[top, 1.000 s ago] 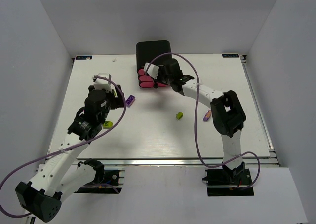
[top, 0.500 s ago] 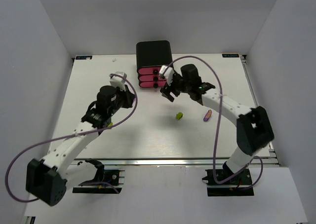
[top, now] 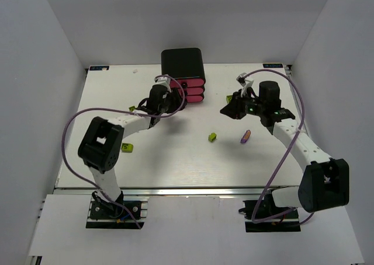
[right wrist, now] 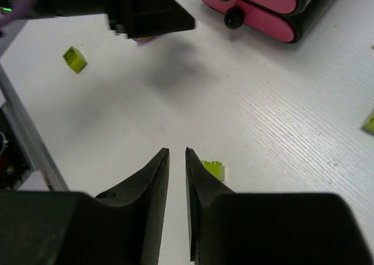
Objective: Sort the legos into containers by color
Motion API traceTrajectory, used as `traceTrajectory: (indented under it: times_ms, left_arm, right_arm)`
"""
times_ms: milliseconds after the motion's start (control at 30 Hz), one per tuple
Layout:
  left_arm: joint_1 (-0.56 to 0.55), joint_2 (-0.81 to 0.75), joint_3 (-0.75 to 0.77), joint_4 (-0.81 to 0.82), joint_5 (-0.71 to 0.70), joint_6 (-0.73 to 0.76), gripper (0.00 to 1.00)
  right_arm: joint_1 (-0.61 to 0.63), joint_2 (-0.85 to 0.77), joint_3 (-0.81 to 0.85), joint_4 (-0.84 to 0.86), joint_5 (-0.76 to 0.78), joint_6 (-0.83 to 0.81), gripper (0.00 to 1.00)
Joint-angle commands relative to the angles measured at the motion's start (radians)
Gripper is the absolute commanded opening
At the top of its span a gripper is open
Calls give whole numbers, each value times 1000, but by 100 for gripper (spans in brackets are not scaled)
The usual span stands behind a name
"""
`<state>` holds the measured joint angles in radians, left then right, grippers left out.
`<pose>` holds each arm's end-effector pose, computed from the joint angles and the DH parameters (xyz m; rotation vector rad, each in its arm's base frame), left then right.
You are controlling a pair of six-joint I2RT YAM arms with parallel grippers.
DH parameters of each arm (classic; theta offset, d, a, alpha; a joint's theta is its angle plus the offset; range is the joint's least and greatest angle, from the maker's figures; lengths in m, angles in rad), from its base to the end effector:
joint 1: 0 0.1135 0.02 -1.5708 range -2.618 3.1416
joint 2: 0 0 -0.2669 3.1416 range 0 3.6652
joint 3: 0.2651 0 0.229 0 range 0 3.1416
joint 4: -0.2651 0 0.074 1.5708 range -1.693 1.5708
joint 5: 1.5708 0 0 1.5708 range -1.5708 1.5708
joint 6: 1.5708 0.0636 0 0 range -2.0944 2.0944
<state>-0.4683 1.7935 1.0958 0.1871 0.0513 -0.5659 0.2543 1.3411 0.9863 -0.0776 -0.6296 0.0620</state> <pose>0.3616 -0.1865 0.2106 -0.0727 2.1525 -0.6719 0.2821 0.1120 0.3003 -0.5968 1.9187 0.8308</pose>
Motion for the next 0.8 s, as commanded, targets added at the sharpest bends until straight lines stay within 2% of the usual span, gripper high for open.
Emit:
traceTrajectory:
  times_ms: [0, 200, 500, 633, 767]
  left_arm:
    - [-9, 38, 73, 89, -36, -40, 64]
    - [-9, 115, 119, 161, -36, -37, 65]
    - [-18, 162, 116, 241, -145, -57, 64]
    - [-18, 178, 107, 284, -172, -75, 60]
    - [-18, 185, 101, 318, -176, -98, 52]
  right_arm:
    - [-24, -86, -15, 65, -117, 35, 24]
    - [-66, -117, -37, 95, -189, 24, 26]
    - [-92, -126, -43, 101, -223, 32, 27]
    - [-102, -137, -58, 116, -226, 36, 27]
    - [-110, -138, -67, 130, -239, 45, 27]
